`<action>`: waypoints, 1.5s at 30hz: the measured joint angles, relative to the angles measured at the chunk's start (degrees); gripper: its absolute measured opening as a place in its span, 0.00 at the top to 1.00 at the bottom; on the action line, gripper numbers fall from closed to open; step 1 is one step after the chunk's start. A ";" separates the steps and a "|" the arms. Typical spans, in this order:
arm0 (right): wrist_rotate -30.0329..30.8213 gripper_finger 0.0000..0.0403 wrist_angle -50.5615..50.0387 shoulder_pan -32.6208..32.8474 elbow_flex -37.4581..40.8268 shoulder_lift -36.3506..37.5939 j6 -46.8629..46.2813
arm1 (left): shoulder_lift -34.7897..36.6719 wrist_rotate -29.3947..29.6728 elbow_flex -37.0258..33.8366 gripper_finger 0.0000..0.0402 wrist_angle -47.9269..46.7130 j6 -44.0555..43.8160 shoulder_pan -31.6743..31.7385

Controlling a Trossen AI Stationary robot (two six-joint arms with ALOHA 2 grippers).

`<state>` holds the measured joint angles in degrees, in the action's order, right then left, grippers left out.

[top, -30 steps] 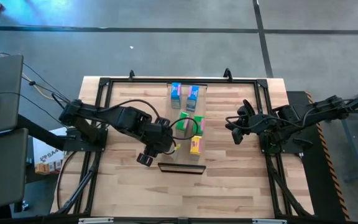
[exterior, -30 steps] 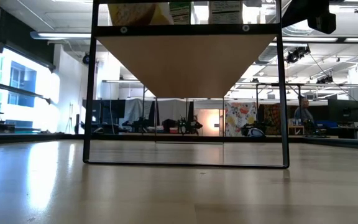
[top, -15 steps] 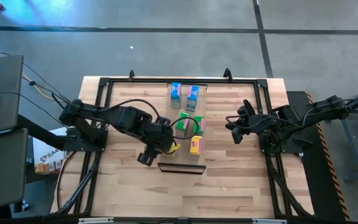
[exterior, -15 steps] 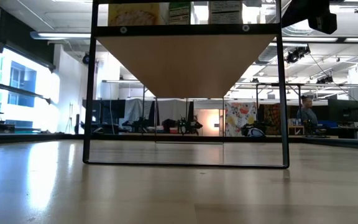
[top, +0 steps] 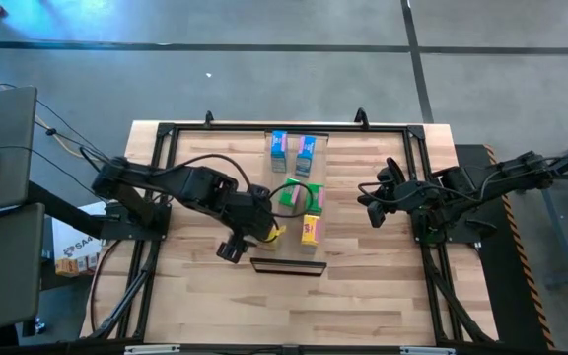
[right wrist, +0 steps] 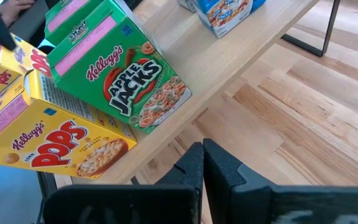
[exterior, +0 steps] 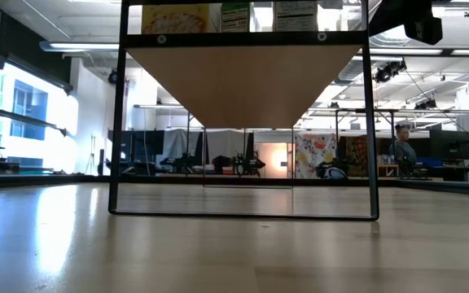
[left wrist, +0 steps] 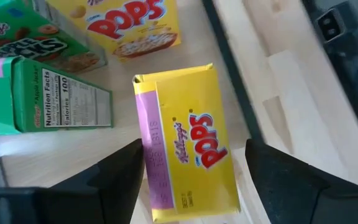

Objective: Stack cereal on shelf
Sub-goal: Put the yellow cereal box on the shelf aligned with the other yellow cereal box

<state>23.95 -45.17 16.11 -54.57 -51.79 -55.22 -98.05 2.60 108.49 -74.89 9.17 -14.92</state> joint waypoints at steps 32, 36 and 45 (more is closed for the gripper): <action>-0.32 1.00 0.07 0.01 -0.02 -4.89 0.24 | 33.06 2.53 -43.15 0.97 44.72 -27.35 9.07; -0.50 1.00 0.37 0.01 -0.02 -5.27 0.26 | 33.94 2.38 -51.03 0.99 52.37 -35.75 9.63; -6.79 1.00 3.18 0.03 -0.07 -4.69 1.60 | 32.20 -3.09 -52.48 1.00 53.06 -41.66 10.22</action>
<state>17.16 -41.98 16.14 -54.63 -56.49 -53.62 -65.84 -0.49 56.01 -21.83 -32.49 -4.69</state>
